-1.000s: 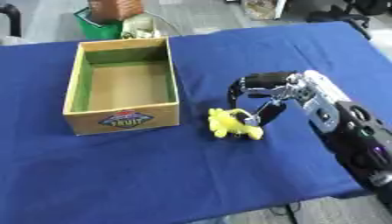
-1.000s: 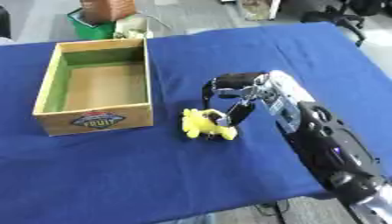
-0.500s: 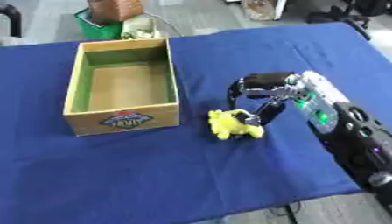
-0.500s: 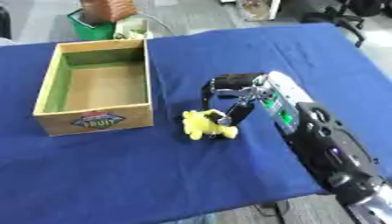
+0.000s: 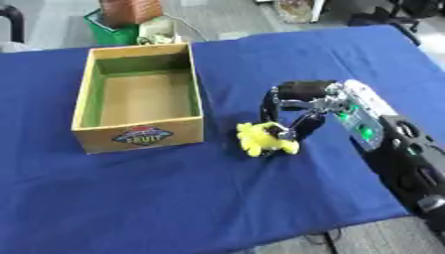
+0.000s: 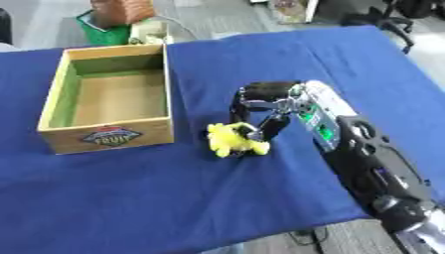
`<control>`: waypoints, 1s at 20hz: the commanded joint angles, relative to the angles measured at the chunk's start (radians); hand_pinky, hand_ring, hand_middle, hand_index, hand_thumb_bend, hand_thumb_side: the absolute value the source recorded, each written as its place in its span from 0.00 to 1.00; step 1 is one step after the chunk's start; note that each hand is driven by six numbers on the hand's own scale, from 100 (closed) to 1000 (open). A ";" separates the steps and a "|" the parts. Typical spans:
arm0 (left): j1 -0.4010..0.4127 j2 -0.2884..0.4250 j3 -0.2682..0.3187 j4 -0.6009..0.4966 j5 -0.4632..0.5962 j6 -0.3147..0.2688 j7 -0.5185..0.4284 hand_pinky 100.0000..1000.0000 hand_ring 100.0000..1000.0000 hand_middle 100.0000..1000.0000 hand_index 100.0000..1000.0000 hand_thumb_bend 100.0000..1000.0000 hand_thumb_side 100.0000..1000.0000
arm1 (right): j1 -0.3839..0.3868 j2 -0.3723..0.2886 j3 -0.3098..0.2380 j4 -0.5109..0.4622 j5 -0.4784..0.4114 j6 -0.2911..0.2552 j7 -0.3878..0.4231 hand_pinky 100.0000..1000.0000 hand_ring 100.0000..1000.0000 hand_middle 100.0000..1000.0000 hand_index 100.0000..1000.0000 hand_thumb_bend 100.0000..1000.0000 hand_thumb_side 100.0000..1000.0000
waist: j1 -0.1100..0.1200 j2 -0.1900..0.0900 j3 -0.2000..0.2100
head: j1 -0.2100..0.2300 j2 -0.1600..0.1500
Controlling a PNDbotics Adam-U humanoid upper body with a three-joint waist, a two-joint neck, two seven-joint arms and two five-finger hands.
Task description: Pick up objects on the table and place them in the box.
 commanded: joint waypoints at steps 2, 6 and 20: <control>-0.007 0.020 0.003 -0.014 0.002 -0.001 -0.001 0.43 0.35 0.40 0.57 0.68 0.11 | -0.032 -0.021 -0.025 -0.002 0.023 -0.047 0.021 0.66 0.52 0.35 0.11 0.00 0.00 | 0.002 -0.014 -0.003 | 0.001 -0.008; -0.006 0.021 0.004 -0.014 0.001 -0.001 0.000 0.43 0.35 0.40 0.57 0.68 0.11 | -0.049 -0.026 -0.039 -0.006 0.039 -0.044 0.001 0.66 0.52 0.34 0.11 0.00 0.00 | 0.003 -0.016 -0.004 | 0.002 -0.008; -0.005 0.022 0.002 -0.014 0.002 0.000 -0.001 0.43 0.35 0.40 0.57 0.68 0.11 | -0.159 -0.006 -0.084 -0.017 0.212 -0.041 -0.091 0.66 0.53 0.37 0.11 0.00 0.00 | 0.004 -0.020 0.004 | 0.003 -0.009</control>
